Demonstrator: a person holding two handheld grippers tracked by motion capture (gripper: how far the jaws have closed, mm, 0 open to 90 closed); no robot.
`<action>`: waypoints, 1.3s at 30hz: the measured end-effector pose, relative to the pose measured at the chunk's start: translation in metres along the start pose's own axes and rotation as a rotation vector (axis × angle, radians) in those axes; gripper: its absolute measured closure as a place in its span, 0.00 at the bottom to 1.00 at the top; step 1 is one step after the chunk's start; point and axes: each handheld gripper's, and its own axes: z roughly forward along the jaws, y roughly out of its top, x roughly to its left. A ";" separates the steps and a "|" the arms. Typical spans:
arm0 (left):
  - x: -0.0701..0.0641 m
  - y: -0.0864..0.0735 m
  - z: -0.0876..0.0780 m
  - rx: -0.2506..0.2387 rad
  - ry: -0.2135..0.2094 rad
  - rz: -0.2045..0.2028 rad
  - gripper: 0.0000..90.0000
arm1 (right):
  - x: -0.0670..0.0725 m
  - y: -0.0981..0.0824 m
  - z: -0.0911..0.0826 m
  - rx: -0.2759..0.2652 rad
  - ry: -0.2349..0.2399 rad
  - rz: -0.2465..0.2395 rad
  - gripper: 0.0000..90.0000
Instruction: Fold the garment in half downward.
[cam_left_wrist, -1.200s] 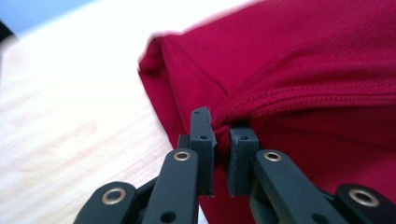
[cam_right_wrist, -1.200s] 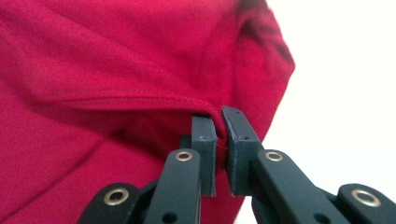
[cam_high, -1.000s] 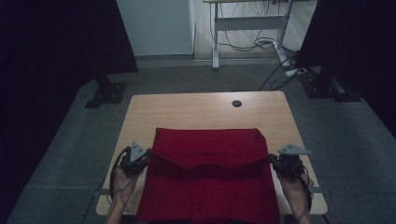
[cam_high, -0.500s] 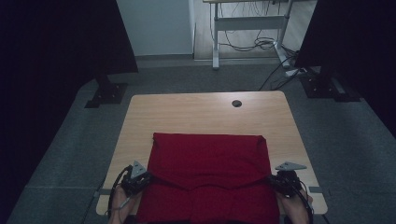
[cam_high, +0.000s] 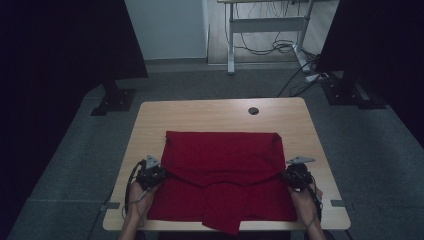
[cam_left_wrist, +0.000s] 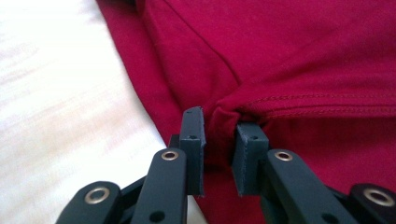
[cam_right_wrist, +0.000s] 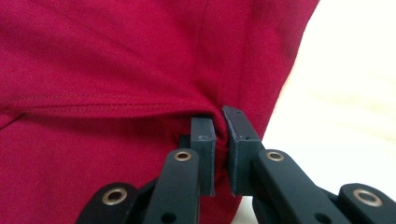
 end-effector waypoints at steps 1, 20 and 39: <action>0.000 0.000 0.000 0.000 0.000 0.000 0.85 | -0.004 0.008 0.007 0.000 -0.006 0.019 0.92; -0.013 0.010 -0.096 -0.204 -0.009 0.121 0.92 | 0.022 -0.002 -0.091 -0.190 -0.048 -0.106 0.92; -0.022 -0.025 -0.030 0.016 0.041 0.135 0.86 | 0.016 -0.026 -0.021 0.005 -0.037 -0.100 0.91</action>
